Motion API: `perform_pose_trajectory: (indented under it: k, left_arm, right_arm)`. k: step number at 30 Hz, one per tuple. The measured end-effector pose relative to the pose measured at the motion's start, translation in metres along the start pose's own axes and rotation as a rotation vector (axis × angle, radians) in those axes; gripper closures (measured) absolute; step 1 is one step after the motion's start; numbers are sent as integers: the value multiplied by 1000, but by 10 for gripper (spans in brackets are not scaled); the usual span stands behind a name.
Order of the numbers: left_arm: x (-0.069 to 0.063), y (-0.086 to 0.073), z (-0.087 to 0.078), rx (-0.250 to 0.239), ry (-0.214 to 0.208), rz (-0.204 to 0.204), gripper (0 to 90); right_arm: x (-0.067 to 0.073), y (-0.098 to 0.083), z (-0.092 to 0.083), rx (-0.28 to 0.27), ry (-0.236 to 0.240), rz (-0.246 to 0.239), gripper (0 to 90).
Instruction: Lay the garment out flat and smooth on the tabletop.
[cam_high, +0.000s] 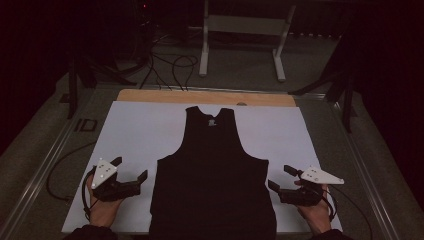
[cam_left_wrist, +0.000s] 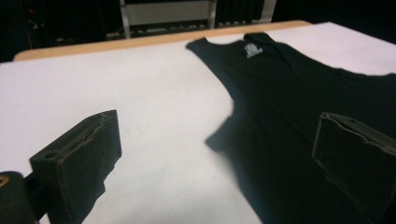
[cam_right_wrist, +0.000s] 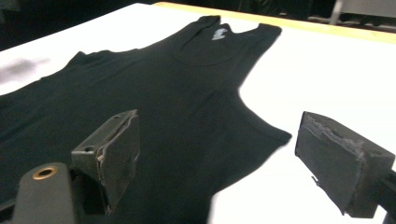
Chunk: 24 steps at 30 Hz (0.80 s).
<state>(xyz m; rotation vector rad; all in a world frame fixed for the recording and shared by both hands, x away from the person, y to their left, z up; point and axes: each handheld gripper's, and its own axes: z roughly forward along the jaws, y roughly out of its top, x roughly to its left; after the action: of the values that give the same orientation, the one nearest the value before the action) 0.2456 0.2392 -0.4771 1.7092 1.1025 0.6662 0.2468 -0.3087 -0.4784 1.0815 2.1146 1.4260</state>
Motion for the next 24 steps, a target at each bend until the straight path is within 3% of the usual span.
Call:
perform_pose_trajectory:
  k: [12,17,19,24]
  left_arm:
    - [22,0,7,-1,35,21,2]
    - [26,-2,5,-11,27,13,2]
    - [27,-4,4,-17,21,4,2]
    - [26,-8,4,-9,29,13,2]
  right_arm:
    - [-20,-4,4,-59,-77,41,134]
    - [-23,-7,2,-71,-117,37,134]
    - [-24,-10,1,-80,-156,32,135]
    - [-22,-11,2,-83,-177,14,135]
